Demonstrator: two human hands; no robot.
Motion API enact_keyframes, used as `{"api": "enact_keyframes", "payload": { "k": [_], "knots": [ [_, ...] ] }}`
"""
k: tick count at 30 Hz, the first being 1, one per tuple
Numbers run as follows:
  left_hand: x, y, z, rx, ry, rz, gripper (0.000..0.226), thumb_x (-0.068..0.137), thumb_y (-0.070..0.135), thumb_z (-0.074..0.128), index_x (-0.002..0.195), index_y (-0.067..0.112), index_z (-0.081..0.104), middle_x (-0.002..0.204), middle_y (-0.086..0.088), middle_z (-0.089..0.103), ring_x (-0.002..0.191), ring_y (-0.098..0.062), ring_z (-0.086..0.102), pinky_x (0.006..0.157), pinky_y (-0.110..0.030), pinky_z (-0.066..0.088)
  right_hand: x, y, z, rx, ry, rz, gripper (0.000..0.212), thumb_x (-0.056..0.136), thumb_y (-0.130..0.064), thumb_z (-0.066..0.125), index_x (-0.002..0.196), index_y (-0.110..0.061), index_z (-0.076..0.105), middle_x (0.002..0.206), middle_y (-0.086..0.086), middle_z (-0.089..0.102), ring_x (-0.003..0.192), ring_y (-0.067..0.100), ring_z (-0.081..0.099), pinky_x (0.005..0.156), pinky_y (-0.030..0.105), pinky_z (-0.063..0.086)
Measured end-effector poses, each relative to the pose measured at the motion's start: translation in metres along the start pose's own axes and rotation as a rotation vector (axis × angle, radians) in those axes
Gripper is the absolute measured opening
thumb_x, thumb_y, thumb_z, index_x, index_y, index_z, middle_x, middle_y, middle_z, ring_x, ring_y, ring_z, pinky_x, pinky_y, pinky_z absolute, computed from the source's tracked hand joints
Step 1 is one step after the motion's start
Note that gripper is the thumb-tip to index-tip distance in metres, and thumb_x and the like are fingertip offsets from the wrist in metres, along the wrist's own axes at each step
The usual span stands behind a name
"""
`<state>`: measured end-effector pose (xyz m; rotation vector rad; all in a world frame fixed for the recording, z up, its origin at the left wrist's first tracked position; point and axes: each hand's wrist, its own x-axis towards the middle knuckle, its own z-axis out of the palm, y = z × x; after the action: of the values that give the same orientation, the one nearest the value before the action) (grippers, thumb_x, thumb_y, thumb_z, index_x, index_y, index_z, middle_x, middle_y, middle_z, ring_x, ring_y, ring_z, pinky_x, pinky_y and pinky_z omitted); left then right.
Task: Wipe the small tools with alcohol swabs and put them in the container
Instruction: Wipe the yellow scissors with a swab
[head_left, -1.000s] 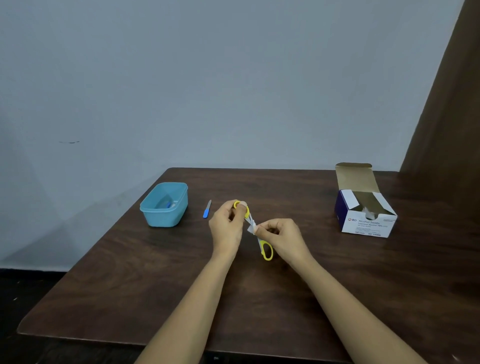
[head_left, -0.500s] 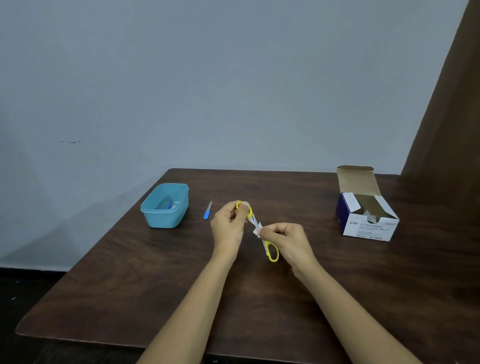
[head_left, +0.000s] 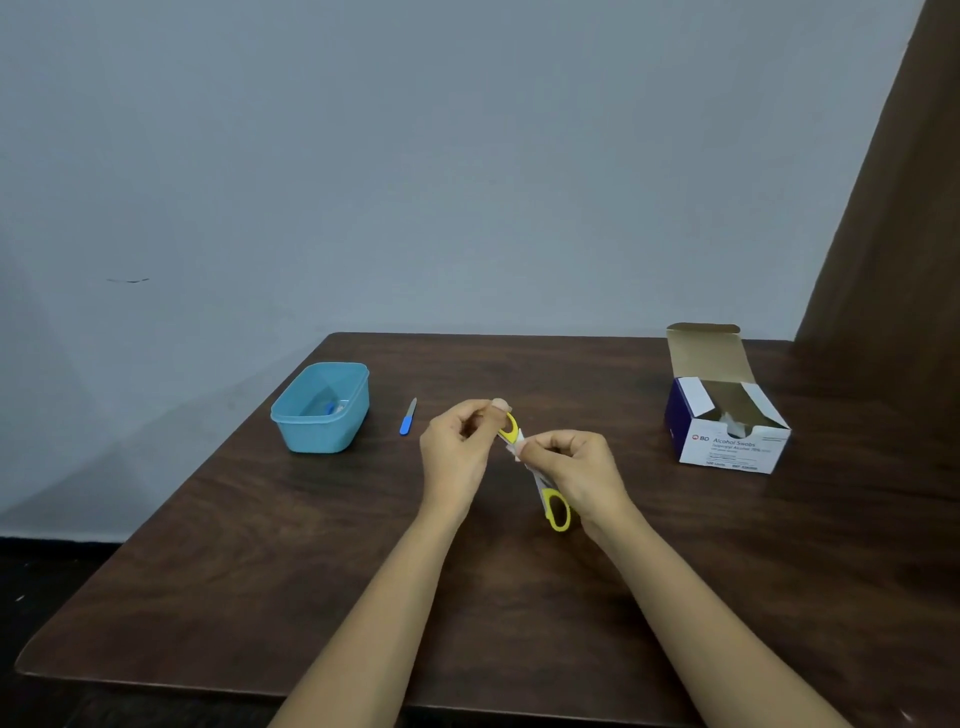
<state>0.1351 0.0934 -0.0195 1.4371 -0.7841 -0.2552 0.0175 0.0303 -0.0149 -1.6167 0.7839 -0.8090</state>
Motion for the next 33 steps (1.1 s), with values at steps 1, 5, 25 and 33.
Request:
{"api": "enact_keyframes", "payload": {
  "k": [1, 5, 25, 33],
  "knots": [
    [0.0, -0.001, 0.0, 0.001, -0.001, -0.009, 0.011, 0.089, 0.021, 0.065, 0.091, 0.021, 0.075, 0.084, 0.006, 0.072, 0.085, -0.013, 0.067, 0.081, -0.033, 0.057, 0.0, 0.0, 0.0, -0.003, -0.003, 0.015, 0.009, 0.082, -0.014, 0.072, 0.074, -0.012, 0.077, 0.074, 0.001, 0.073, 0.077, 0.011, 0.065, 0.07, 0.023, 0.049],
    [0.0, 0.002, 0.003, 0.0, 0.019, -0.07, 0.011, 0.089, 0.027, 0.066, 0.086, 0.02, 0.075, 0.079, 0.002, 0.072, 0.08, -0.014, 0.067, 0.08, -0.034, 0.058, -0.002, 0.001, 0.003, -0.018, 0.107, -0.057, 0.011, 0.079, -0.013, 0.072, 0.069, -0.014, 0.077, 0.064, -0.003, 0.07, 0.066, 0.006, 0.062, 0.066, 0.024, 0.049],
    [0.001, 0.0, 0.003, 0.028, 0.045, -0.042, 0.019, 0.089, 0.031, 0.064, 0.085, 0.017, 0.075, 0.074, 0.005, 0.071, 0.077, -0.012, 0.066, 0.078, -0.032, 0.056, 0.001, -0.007, -0.005, 0.183, 0.084, 0.11, 0.014, 0.087, -0.02, 0.068, 0.08, -0.01, 0.075, 0.066, -0.004, 0.066, 0.061, 0.004, 0.053, 0.062, 0.017, 0.04],
    [0.003, 0.005, -0.002, -0.039, 0.109, -0.088, 0.014, 0.089, 0.031, 0.064, 0.085, 0.021, 0.073, 0.077, 0.005, 0.071, 0.077, -0.009, 0.065, 0.074, -0.02, 0.053, 0.002, -0.007, -0.015, 0.081, 0.014, 0.126, 0.014, 0.086, -0.019, 0.07, 0.088, -0.006, 0.076, 0.057, -0.011, 0.063, 0.049, -0.001, 0.049, 0.045, 0.004, 0.037]
  ]
}}
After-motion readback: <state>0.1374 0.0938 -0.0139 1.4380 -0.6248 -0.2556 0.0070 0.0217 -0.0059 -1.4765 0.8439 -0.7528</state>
